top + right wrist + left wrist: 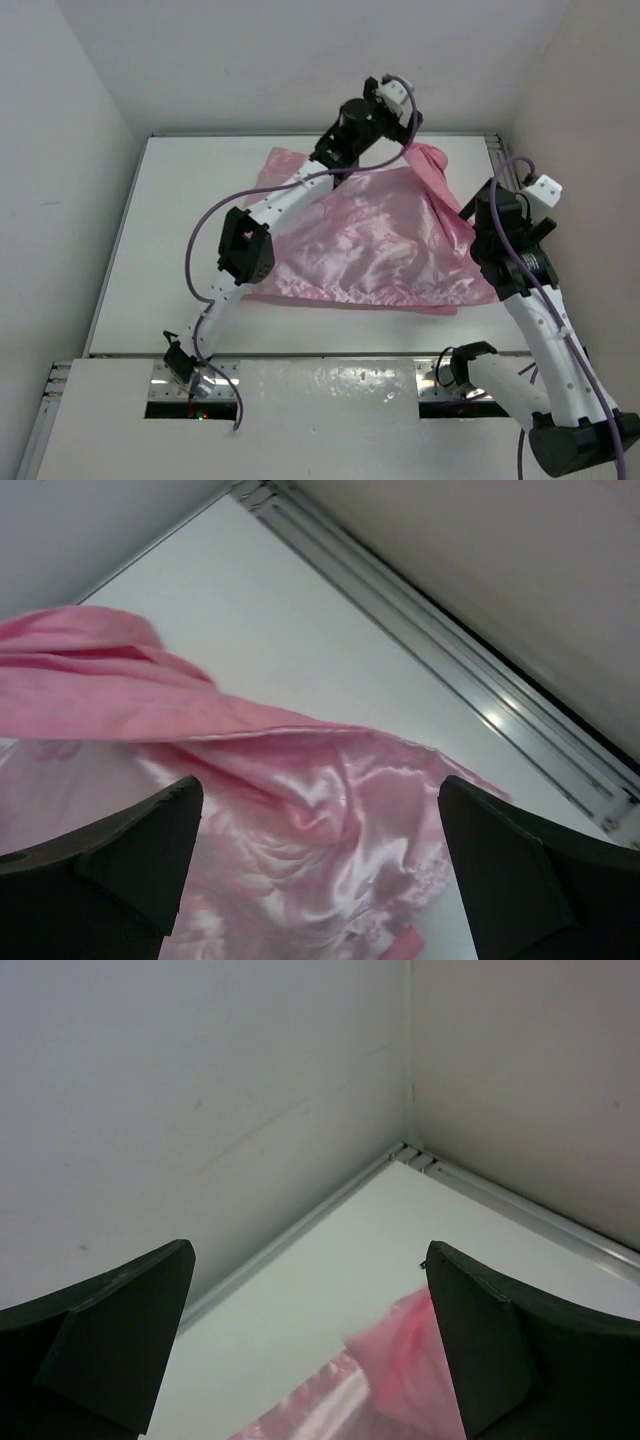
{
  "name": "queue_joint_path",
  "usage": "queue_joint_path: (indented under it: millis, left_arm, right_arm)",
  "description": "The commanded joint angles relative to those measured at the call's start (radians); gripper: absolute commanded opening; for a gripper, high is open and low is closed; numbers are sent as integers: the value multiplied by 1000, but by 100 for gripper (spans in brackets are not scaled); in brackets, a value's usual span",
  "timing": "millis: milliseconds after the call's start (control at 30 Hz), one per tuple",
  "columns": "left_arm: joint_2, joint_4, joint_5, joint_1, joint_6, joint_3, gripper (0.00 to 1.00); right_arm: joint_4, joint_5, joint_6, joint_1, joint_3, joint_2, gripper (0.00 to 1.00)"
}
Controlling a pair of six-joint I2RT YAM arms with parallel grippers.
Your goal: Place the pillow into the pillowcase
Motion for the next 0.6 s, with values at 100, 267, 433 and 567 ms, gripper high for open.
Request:
queue_joint_path:
  millis: [100, 267, 433, 567]
  left_arm:
    - [-163, -44, 214, 44, -40, 73, 100]
    - [-166, -78, 271, 80, -161, 79, 100]
    - [-273, -300, 182, 221, -76, -38, 100]
    - [-410, -473, 134, 382, -17, -339, 100]
  right_arm:
    - [357, -577, -302, -89, 80, 188, 99]
    - [461, -701, -354, -113, 229, 544, 99]
    - [414, -716, -377, -109, 445, 827, 98]
    - [455, -704, -383, -90, 545, 959, 98]
